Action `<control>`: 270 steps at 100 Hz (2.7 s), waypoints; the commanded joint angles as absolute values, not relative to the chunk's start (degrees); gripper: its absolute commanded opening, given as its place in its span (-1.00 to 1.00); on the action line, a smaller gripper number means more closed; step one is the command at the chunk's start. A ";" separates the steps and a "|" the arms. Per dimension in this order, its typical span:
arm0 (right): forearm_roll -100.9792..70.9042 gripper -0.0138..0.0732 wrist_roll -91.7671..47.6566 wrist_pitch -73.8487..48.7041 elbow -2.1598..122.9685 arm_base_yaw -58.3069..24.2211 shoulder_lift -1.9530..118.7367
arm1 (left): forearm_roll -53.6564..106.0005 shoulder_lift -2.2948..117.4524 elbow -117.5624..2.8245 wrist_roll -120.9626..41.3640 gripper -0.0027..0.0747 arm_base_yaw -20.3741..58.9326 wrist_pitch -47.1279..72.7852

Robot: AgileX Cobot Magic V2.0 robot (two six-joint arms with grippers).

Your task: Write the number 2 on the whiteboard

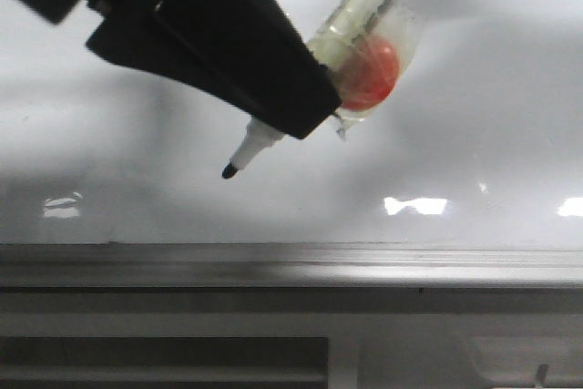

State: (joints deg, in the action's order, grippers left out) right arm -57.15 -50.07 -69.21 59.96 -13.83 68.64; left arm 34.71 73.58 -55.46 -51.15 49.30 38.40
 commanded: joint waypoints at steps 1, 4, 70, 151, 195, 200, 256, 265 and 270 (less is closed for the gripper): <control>-57.87 0.27 -51.14 -71.70 62.05 -15.91 68.30 | 35.88 72.55 -58.47 -51.04 -0.98 49.68 36.42; -57.72 0.27 -51.14 -71.03 62.05 -16.60 68.30 | 35.72 72.68 -58.84 -51.04 -0.98 49.68 36.42; -57.32 -0.84 -51.95 -69.41 62.05 -18.12 68.66 | 35.43 73.18 -59.89 -51.04 -0.82 49.68 33.64; -57.22 -0.79 -54.62 -34.74 46.51 -18.12 48.57 | 44.28 47.30 -43.63 -44.59 -0.98 34.84 13.84; -64.81 -0.79 -61.30 -27.44 46.53 -18.12 56.82 | 45.97 42.93 -39.75 -44.59 -0.98 34.84 11.11; -64.81 -0.79 -61.30 -25.93 46.53 -18.12 56.96 | 45.97 42.93 -39.75 -44.59 -0.98 34.84 11.11; -60.57 -0.79 -56.22 -21.44 36.73 -12.24 44.02 | 45.97 42.93 -39.75 -44.59 -0.98 34.84 11.09; -60.57 -0.79 -56.11 -25.00 34.76 -11.63 43.55 | 45.97 42.93 -39.75 -44.59 -0.98 34.84 11.09; -60.73 -0.79 -56.11 -26.58 34.03 -11.63 43.66 | 45.97 42.93 -39.75 -44.59 -0.98 34.84 11.09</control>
State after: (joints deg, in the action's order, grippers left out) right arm -61.43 -56.23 -26.29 34.07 -12.34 43.69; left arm 44.59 43.31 -38.13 -45.13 34.88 14.46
